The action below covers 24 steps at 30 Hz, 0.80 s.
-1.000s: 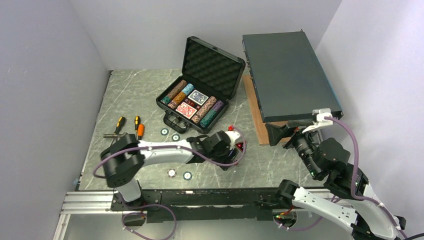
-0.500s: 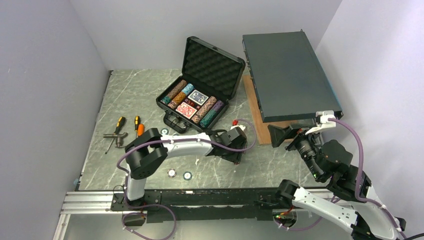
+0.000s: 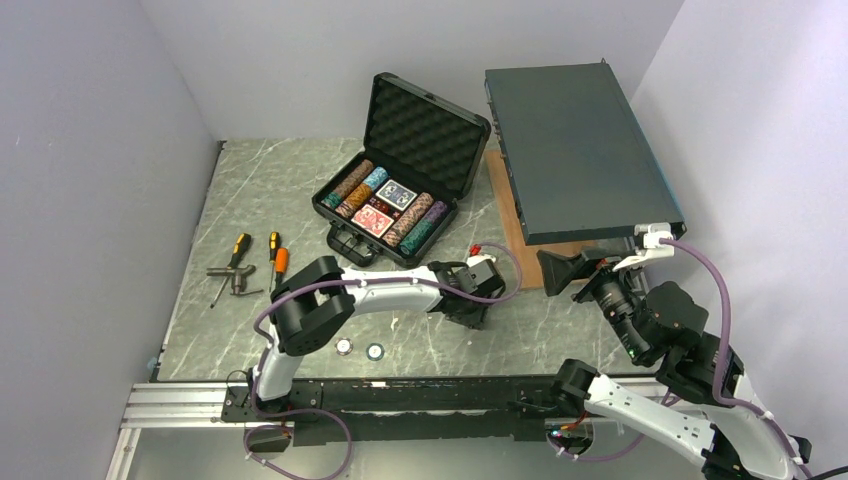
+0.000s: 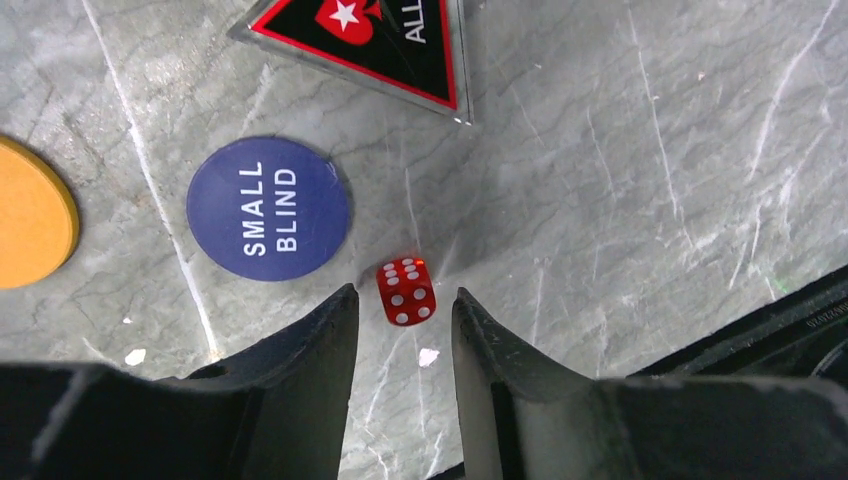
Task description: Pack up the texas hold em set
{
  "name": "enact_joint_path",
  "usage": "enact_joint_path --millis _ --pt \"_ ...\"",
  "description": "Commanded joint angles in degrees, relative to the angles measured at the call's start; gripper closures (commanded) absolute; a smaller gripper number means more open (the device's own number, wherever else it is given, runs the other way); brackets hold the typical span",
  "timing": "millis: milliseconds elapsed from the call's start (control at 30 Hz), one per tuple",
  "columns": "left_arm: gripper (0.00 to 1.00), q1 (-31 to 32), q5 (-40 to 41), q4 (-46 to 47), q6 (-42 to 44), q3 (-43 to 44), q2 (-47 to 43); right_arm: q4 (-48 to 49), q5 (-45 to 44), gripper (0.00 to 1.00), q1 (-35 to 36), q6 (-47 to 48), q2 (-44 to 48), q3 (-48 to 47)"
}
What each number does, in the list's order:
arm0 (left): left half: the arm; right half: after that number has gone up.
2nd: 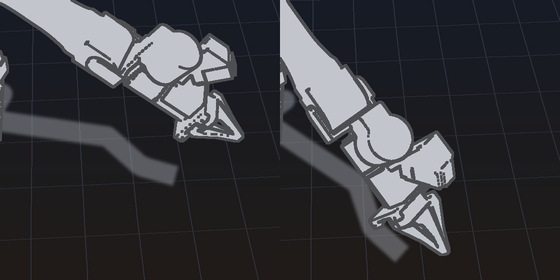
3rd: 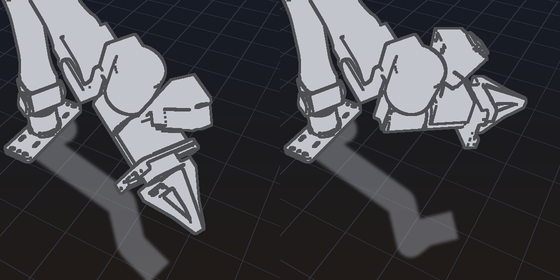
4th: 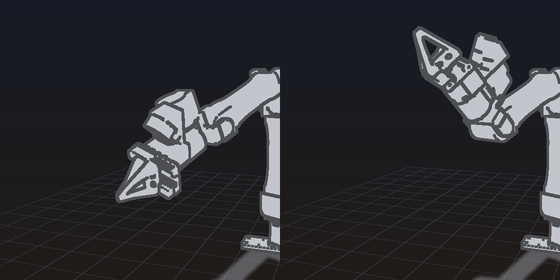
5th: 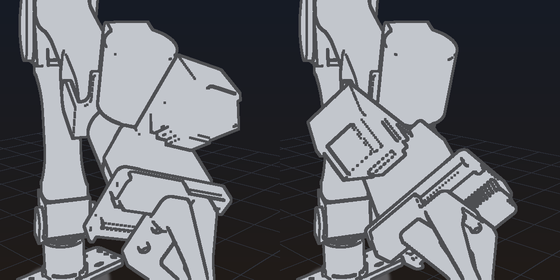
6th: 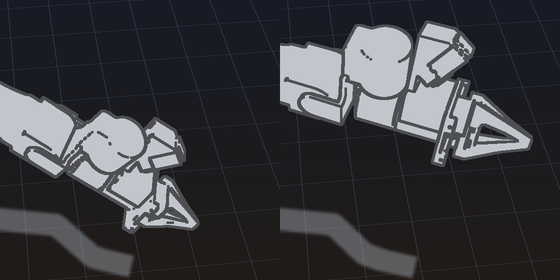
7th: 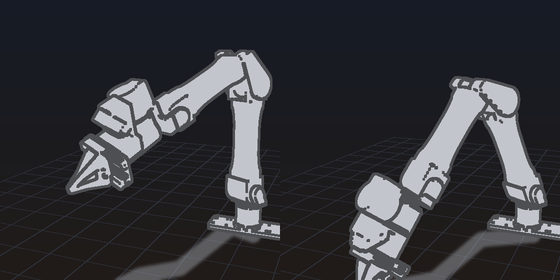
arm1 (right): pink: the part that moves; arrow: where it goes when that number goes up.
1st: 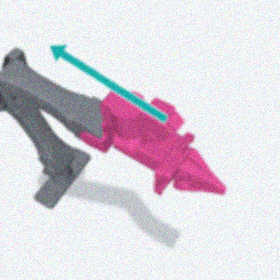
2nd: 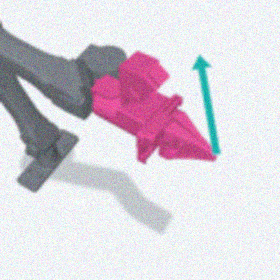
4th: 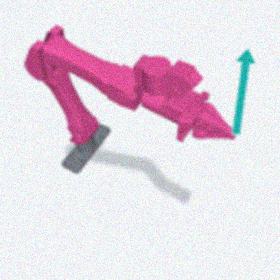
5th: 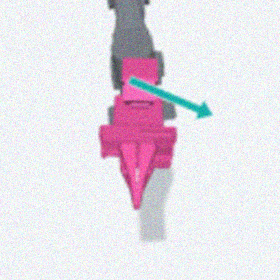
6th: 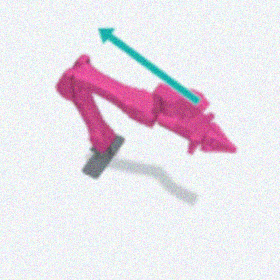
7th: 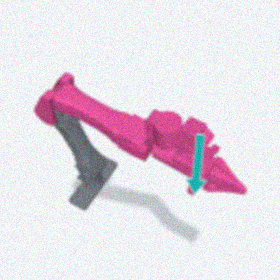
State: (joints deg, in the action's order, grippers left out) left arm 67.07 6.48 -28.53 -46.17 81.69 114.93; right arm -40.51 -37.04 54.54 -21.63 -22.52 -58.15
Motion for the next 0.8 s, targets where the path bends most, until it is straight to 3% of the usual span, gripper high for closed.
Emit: enact_joint_path --millis 0,767 --pt "0.57 0.61 2.7 -1.99 0.12 3.33 1.48 1.58 0.17 0.0 -0.01 -0.55 0.16 0.27" --pt "0.67 1.14 4.37 -4.86 2.03 7.6 3.98 2.79 1.24 0.0 0.03 0.35 -0.63 0.84"
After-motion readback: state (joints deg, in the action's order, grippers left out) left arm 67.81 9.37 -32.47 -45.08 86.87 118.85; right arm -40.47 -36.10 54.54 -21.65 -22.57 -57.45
